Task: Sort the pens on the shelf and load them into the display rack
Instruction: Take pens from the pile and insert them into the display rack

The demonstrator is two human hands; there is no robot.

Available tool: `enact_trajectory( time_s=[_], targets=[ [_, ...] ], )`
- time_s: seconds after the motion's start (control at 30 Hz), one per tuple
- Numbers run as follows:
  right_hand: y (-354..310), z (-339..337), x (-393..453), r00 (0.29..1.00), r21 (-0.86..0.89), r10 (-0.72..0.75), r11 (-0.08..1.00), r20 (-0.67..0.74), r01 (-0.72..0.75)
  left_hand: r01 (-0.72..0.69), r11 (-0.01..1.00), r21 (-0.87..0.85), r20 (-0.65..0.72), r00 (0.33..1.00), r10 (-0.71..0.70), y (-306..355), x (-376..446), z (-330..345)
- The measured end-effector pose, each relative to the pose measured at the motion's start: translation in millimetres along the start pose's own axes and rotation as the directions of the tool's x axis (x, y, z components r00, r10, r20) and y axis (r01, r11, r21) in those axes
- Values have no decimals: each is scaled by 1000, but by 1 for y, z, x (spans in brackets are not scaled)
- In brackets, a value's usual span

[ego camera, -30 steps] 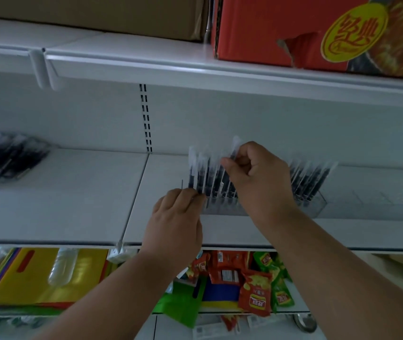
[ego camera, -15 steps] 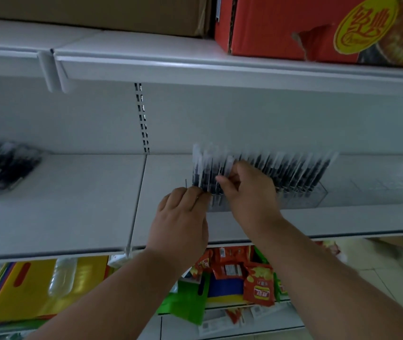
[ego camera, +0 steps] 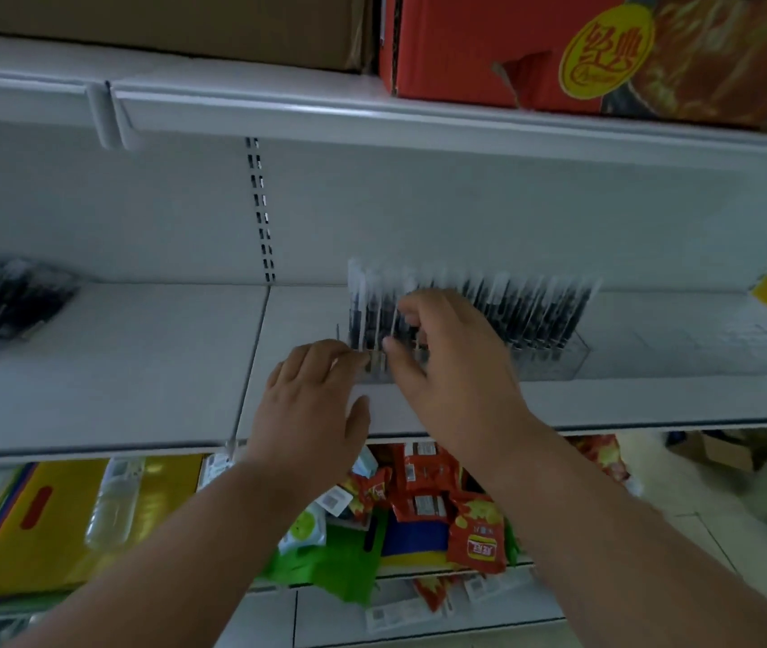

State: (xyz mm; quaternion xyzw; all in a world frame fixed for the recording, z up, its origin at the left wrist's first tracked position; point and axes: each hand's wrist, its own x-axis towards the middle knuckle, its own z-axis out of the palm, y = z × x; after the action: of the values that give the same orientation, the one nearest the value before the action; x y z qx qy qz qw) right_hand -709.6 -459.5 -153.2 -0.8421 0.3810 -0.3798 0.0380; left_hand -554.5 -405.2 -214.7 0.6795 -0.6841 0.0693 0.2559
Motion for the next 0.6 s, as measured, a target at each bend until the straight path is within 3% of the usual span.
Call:
enact_trajectory(
  time_s=[0.17,0.37,0.6],
  targets=[
    [-20,-1,3,990,67,-112,992,80,107,191,981,20,-31,981,-190,-4,-43,-26],
    [-66,13,10,938,156,-217,971,271,180,420,898,130,-74,908,-413,-20,-97,-60],
    [-154,38,9,866,223,-336,937,371,268,565,790,238,-99,823,-559,-69,-162,-110]
  ],
)
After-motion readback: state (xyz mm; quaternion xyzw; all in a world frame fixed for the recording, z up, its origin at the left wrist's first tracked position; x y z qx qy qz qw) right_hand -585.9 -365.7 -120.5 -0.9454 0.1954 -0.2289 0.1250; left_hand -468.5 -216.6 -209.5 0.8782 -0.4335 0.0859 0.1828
